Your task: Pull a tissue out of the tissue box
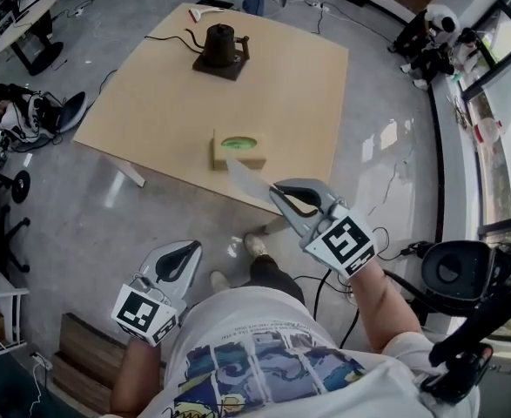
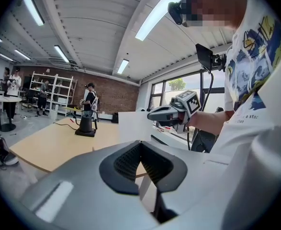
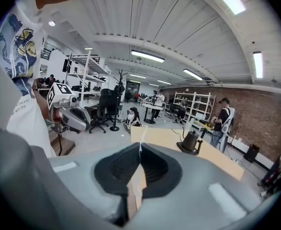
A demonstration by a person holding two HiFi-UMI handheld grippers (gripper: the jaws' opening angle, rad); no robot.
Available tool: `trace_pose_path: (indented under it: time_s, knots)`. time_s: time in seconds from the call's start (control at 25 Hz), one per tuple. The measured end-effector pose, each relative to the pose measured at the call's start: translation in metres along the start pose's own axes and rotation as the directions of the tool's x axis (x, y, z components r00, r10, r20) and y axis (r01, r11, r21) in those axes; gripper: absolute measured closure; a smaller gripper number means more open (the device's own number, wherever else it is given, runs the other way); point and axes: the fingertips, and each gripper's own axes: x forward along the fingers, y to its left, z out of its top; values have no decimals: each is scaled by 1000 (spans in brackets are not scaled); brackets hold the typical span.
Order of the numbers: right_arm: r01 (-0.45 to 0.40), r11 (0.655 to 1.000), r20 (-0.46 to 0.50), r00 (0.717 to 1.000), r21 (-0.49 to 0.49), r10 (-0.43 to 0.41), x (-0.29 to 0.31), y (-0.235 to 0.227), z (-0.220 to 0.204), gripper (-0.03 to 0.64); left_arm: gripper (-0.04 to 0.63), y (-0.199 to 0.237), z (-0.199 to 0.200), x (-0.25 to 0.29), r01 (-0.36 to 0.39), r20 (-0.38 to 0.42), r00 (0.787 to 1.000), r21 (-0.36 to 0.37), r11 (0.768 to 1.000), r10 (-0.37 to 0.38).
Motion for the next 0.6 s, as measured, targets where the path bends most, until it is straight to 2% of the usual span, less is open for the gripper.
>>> trace_pose_path:
  time_s: [0.6]
  knots:
    - [-4, 1000, 70, 998, -1, 4, -44, 51, 30, 614, 592, -20, -7, -13, 29, 4, 1000, 12, 1000, -29]
